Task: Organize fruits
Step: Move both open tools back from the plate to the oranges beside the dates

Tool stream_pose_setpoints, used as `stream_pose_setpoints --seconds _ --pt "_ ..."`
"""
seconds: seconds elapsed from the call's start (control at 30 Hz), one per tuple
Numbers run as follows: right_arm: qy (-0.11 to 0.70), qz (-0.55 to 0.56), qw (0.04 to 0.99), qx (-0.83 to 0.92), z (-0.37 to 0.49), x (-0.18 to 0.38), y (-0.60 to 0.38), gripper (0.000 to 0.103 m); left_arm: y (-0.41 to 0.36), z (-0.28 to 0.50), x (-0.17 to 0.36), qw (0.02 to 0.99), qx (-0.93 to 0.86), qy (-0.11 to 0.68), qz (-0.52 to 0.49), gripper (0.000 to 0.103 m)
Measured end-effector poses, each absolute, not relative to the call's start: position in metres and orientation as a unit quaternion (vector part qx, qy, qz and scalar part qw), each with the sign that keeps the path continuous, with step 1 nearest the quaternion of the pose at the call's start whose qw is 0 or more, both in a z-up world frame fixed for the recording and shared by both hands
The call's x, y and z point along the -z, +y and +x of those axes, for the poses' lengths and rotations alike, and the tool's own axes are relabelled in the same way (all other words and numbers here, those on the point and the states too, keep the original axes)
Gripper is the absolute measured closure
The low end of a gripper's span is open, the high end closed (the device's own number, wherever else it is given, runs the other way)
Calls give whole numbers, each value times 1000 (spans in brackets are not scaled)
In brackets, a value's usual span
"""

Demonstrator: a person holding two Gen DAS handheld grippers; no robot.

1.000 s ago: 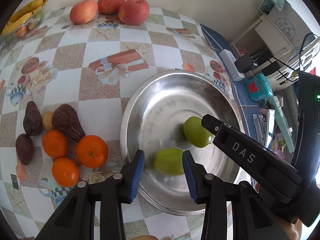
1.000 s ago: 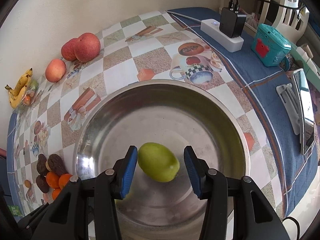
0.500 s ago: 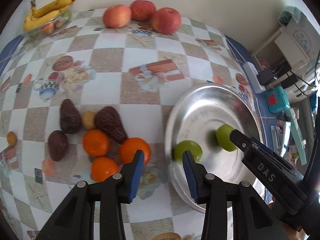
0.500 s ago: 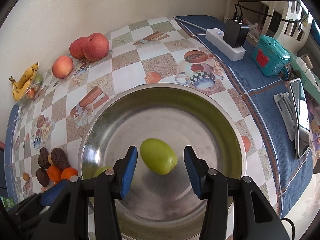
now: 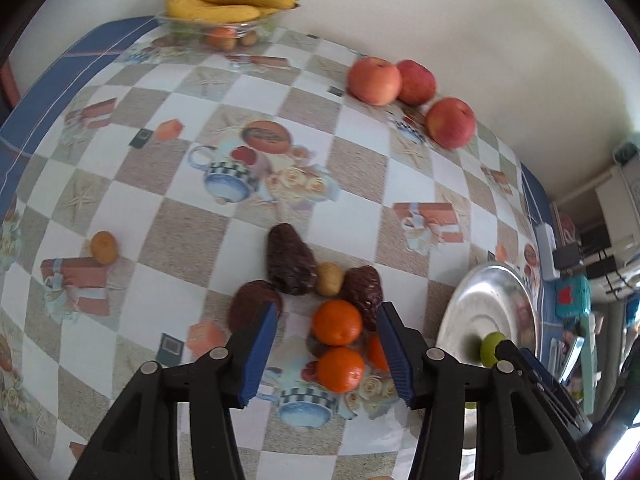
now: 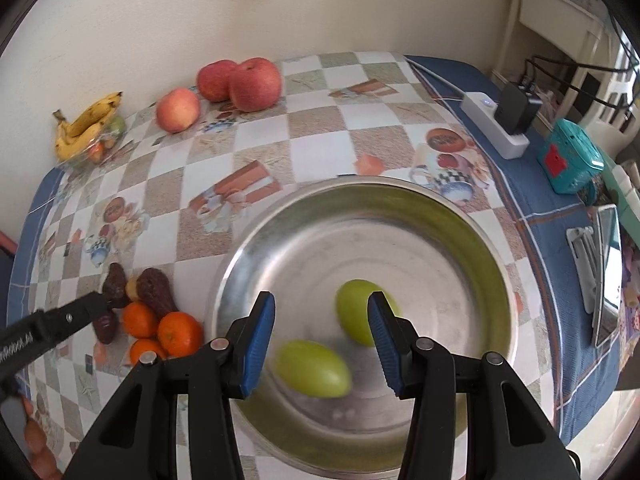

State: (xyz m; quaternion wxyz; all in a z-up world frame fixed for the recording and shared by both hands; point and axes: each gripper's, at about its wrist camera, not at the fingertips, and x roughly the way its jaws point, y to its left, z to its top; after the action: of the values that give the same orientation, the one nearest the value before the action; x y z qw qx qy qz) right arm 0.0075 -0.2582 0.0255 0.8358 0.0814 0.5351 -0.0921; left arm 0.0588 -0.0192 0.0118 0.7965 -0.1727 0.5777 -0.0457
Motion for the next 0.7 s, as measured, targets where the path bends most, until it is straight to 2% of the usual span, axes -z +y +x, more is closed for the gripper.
stream_pose_setpoints --seconds 0.13,0.2,0.27,0.3,0.33,0.37,0.43,0.57,0.63,0.7 --pt "533 90 838 71 8 -26 -248 53 -2 57 -11 798 15 578 -172 38" --pt "530 87 841 66 8 -28 -244 53 3 57 -11 800 1 577 -164 29" --pt "526 87 843 62 8 -29 -242 52 6 56 -9 801 -14 578 -152 13" --pt "524 87 845 60 8 -29 -241 50 8 56 -8 802 -23 580 -144 9" --pt "524 87 845 58 9 -29 -240 43 8 56 -6 802 -30 581 -136 2" --pt "525 86 845 55 9 -28 -238 32 9 56 -5 803 -36 581 -128 0" --pt "524 85 846 47 9 -25 -235 20 9 56 -4 804 -42 582 -114 0" --pt "526 73 847 29 11 -21 -224 18 8 57 -1 805 -40 583 -100 0" --pt "524 68 849 22 11 -19 -220 11 9 58 -1 806 -41 582 -99 0" --pt "518 66 852 16 11 -20 -216 9 11 57 -3 811 -44 574 -101 0"
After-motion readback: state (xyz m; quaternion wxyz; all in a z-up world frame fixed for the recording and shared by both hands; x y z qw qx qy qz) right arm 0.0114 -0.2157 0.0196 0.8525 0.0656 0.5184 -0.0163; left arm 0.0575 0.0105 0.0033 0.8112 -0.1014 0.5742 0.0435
